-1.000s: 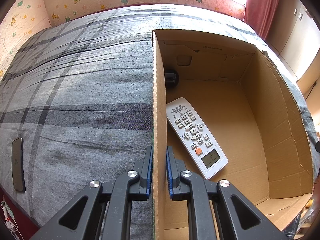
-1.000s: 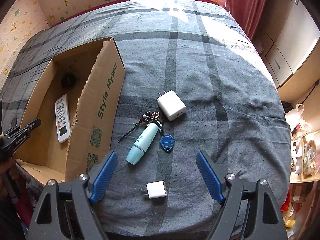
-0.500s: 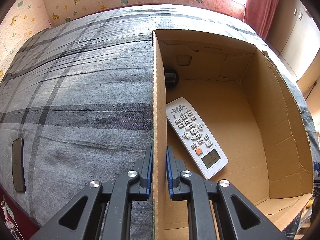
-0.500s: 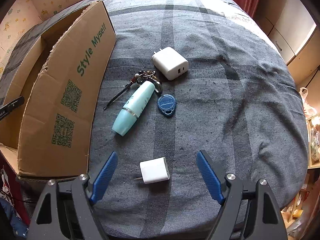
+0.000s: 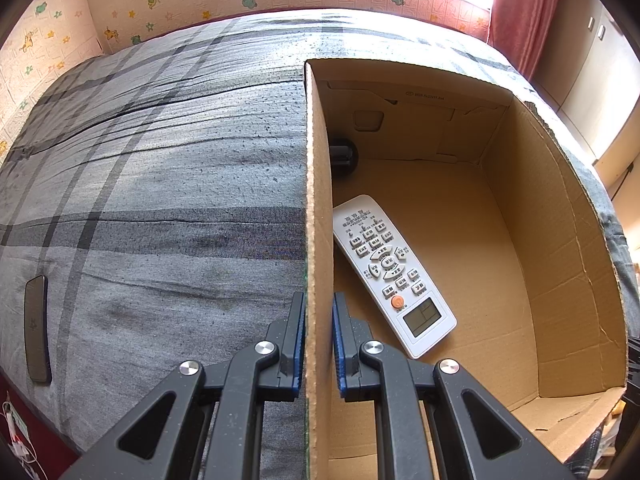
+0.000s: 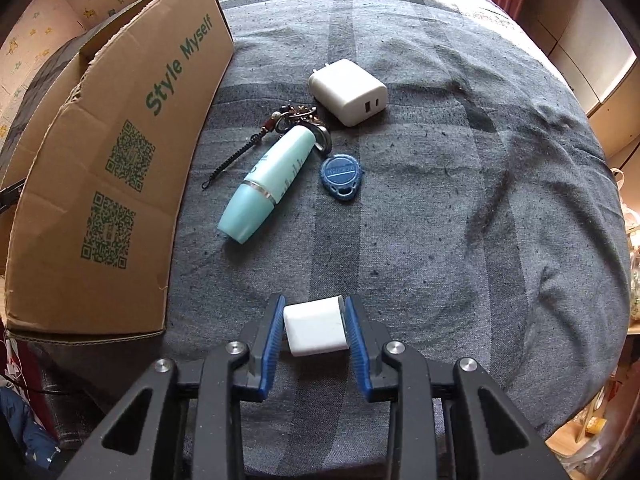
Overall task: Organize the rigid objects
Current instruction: 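Lift the white charger with the right gripper and carry it over the box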
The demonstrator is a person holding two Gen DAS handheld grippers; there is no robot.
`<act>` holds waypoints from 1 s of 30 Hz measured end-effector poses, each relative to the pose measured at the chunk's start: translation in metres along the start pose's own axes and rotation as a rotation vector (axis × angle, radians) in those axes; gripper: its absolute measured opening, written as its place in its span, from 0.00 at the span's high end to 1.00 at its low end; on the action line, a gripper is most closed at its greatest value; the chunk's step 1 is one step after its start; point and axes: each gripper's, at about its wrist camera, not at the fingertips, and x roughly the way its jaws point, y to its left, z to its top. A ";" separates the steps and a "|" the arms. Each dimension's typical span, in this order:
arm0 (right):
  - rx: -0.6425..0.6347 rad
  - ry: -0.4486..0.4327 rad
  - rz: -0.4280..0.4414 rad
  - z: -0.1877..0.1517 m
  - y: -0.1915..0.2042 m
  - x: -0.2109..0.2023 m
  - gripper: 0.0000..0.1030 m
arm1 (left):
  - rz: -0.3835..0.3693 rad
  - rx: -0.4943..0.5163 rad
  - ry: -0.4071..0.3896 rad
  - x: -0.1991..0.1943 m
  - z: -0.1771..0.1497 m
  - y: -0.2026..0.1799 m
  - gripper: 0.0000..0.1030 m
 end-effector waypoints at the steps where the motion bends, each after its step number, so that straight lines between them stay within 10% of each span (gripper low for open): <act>1: 0.001 -0.001 0.001 0.000 0.000 0.000 0.68 | 0.000 0.001 0.000 0.000 0.000 0.000 0.87; 30: -0.093 -0.126 0.016 0.062 0.029 -0.093 0.68 | 0.000 -0.001 0.001 -0.001 0.000 -0.001 0.87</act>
